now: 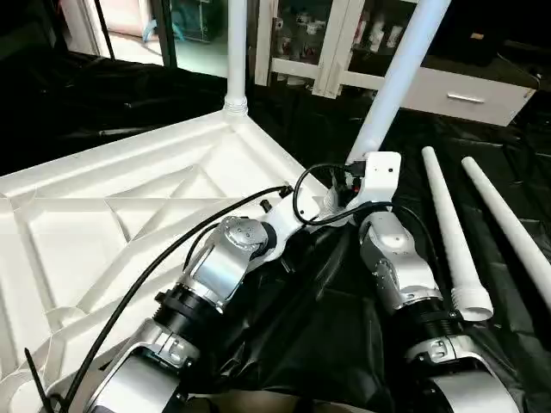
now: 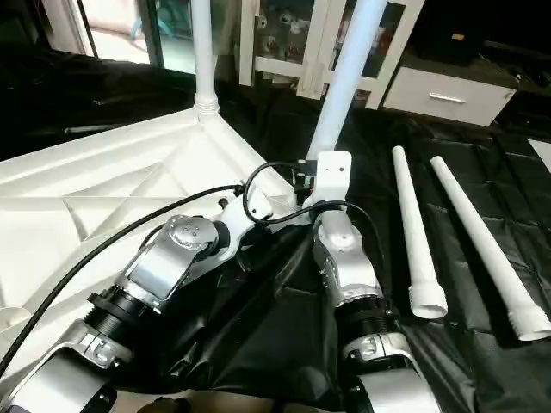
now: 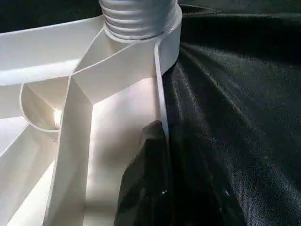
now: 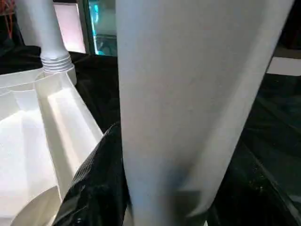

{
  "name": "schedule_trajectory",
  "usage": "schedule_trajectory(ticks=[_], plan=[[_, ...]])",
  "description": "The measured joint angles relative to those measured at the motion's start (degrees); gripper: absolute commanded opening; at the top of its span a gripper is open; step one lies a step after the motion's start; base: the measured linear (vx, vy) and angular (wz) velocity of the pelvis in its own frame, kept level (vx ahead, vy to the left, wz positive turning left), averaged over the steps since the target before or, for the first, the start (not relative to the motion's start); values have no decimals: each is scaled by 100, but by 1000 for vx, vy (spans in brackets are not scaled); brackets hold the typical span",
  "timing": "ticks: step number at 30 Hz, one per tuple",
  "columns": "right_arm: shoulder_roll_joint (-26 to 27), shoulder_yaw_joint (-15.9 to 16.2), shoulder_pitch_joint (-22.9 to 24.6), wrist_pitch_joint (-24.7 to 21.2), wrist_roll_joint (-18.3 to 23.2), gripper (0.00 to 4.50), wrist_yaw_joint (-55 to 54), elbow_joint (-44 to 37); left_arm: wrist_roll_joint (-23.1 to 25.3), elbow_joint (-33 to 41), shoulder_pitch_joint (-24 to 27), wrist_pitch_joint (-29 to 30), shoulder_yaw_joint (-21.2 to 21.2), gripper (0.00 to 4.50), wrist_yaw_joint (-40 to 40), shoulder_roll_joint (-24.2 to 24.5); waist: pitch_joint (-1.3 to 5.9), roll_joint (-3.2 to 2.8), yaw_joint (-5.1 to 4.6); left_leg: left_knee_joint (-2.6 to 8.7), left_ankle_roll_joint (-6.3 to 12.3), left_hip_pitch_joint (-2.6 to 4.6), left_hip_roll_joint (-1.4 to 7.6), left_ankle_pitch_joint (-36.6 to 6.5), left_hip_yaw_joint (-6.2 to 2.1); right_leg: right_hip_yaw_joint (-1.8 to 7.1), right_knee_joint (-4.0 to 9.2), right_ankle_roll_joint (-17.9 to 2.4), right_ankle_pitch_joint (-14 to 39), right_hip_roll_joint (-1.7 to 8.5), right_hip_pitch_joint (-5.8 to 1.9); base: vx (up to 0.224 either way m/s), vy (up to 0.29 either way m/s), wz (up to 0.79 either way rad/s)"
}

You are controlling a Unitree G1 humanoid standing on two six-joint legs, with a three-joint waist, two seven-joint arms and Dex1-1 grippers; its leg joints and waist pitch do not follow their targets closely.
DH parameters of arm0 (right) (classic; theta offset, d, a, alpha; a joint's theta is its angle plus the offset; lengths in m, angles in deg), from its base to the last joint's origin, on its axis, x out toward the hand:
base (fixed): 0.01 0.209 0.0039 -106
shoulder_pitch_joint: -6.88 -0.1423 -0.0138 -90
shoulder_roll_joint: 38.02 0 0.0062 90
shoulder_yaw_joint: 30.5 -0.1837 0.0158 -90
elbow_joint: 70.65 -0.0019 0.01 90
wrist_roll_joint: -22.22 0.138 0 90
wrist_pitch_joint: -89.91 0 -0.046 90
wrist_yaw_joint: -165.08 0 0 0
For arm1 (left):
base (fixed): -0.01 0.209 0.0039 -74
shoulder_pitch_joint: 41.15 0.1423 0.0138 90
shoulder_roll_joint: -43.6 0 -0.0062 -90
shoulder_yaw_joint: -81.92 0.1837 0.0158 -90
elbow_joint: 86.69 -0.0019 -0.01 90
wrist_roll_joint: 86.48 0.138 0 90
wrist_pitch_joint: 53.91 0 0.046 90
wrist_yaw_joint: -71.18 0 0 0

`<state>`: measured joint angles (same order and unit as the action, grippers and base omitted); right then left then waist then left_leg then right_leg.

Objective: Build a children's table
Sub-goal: Insert table leg to table base

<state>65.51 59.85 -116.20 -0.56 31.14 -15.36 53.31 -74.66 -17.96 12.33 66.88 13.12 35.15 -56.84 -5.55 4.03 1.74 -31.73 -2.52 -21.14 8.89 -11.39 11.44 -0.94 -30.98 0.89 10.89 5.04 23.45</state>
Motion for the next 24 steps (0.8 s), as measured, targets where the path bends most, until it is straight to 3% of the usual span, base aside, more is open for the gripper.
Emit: schedule_trajectory(ticks=[7, 14, 16, 21, 24], plan=[[-55, 23, 165, 36, -11, 297, 435, 102, -71, 210, 13, 14, -1, 0, -107, 94, -3, -15, 20, -10, 67, -91, 3, 133, 24, 10, -21, -31, -224, 6, 45, 0, 0, 0], [-188, 98, 362, -291, -9, 355, 787, -13, -98, 306, 9, 14, -9, 0, -148, 177, -16, -35, 24, 39, 79, -137, 4, 163, 18, 2, -22, 42, -250, 7, 105, 0, 0, 0], [-319, 116, 548, -419, 72, 381, 1126, -353, -129, 376, 0, 8, -13, 0, -215, 242, -19, -50, 33, 39, 80, -191, 3, 164, 20, 3, -22, 39, -253, 7, 156, 0, 0, 0], [-663, 163, 987, -814, 287, 424, 1751, -1179, -207, 453, 18, -144, 4, 0, -476, 452, -21, -53, 36, 22, 82, -200, 9, 165, 24, 2, -27, 38, -310, 7, 158, 0, 0, 0], [-927, 239, 1284, -1019, 427, 424, 2103, -1737, -221, 530, 75, -368, 3, 0, -649, 663, -25, -60, 36, 22, 82, -197, 12, 165, 24, 2, -30, 26, -317, 5, 157, 0, 0, 0]])
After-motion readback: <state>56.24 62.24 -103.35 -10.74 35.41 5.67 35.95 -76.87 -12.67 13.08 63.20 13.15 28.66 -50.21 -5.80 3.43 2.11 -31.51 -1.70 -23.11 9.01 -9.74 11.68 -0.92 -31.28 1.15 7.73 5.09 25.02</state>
